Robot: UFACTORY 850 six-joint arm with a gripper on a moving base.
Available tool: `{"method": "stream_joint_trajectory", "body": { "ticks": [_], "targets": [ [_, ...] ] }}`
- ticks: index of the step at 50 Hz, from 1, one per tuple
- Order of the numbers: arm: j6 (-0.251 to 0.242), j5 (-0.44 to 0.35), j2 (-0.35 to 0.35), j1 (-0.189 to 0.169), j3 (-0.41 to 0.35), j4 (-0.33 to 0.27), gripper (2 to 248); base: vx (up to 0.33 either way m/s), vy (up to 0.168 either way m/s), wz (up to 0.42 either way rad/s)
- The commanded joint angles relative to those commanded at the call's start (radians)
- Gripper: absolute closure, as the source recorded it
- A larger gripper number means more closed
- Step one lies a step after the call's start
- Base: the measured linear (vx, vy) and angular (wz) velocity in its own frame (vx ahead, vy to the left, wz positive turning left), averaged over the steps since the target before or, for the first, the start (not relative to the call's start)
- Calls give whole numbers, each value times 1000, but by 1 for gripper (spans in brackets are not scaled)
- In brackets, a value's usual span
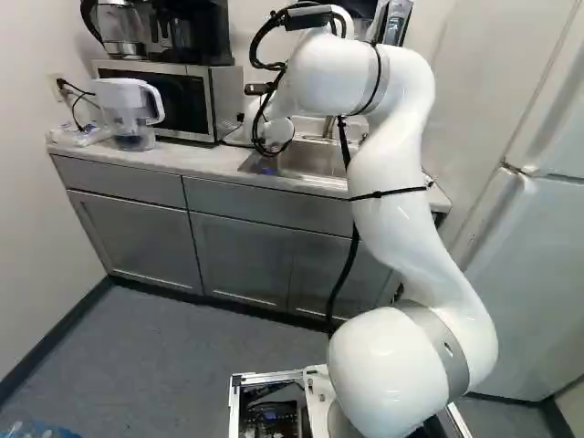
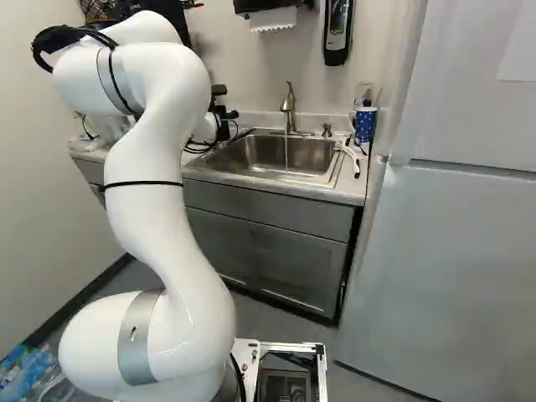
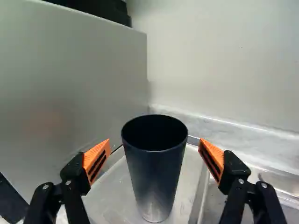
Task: Rinse the cup and place it in the tray
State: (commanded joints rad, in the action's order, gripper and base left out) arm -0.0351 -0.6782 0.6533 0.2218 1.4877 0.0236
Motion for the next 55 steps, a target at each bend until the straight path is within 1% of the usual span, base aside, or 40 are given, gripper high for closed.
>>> {"method": "stream_joint_trajectory", "body": {
  "ticks": [8,55],
  "targets": [
    [0,8,-9,0,6,0,3,0,0,0],
    [0,133,-56,-1,43,0,3,0,0,0]
  ]
}}
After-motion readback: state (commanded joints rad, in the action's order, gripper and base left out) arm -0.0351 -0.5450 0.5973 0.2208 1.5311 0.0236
